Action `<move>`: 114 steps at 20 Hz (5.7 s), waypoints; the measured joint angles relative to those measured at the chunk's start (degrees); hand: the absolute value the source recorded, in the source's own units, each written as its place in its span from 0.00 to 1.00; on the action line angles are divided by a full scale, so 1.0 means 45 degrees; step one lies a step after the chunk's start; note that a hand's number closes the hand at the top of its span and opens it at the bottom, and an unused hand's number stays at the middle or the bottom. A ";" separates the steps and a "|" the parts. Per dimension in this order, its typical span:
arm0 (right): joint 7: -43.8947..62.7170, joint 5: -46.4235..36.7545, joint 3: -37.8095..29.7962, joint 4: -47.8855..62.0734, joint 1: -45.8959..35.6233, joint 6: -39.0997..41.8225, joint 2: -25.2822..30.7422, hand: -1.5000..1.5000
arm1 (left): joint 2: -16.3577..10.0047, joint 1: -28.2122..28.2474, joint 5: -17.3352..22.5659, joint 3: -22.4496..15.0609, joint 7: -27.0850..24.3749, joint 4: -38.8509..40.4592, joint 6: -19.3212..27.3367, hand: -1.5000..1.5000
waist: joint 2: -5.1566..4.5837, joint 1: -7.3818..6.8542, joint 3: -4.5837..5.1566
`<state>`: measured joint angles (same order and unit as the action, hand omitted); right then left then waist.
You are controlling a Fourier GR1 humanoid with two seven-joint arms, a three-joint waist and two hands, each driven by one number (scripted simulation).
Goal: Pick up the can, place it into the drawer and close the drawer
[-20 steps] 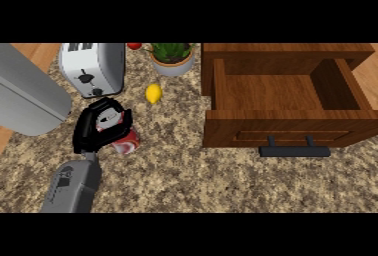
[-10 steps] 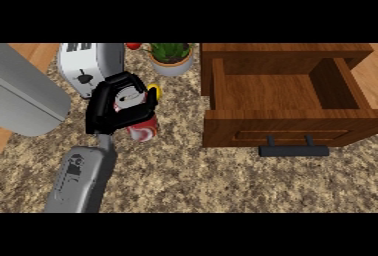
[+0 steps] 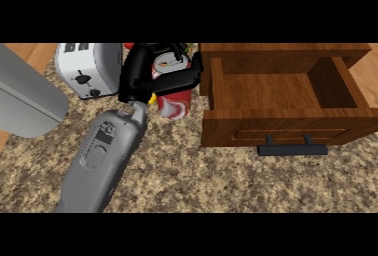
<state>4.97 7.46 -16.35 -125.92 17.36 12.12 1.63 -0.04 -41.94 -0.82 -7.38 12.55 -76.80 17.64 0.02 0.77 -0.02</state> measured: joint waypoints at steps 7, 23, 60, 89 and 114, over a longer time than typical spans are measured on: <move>0.0113 0.0142 -0.0119 -0.0027 0.0036 0.0185 0.0011 0.00 | 0.0006 -0.2981 0.0554 -0.0765 0.0456 0.2026 0.1501 1.00 | -0.0022 0.0110 -0.0003; 0.0255 -0.0322 0.0190 0.0393 -0.0768 -0.0117 -0.0061 0.00 | 0.0008 -0.8006 0.2816 -0.1473 -0.0006 0.7525 0.2875 1.00 | -0.0100 0.0370 -0.0010; 0.0714 -0.0579 0.0398 0.1008 -0.2446 -0.0214 0.0413 0.00 | 0.0006 -0.9007 0.6594 -0.6159 -0.2984 1.2194 0.4913 0.00 | -0.0364 0.1337 -0.0031; -0.0928 -0.5952 0.1934 -0.0229 -0.3024 -0.0266 0.2013 0.00 | 0.0006 -0.8993 0.9131 -0.6128 -0.4187 1.1629 0.6589 0.00 | -0.0297 0.0969 -0.0010; -0.1999 -1.5042 0.4489 0.8478 -0.6347 -0.5214 0.1820 0.00 | -0.1851 -0.8193 0.8238 -0.6405 -0.2133 0.8834 0.6706 0.00 | 0.0122 -0.0529 0.0085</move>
<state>-4.03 -60.23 3.85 -87.77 -11.20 -11.35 9.81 -8.37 -78.81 36.25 -36.21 2.95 -37.05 47.82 0.56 -1.61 0.36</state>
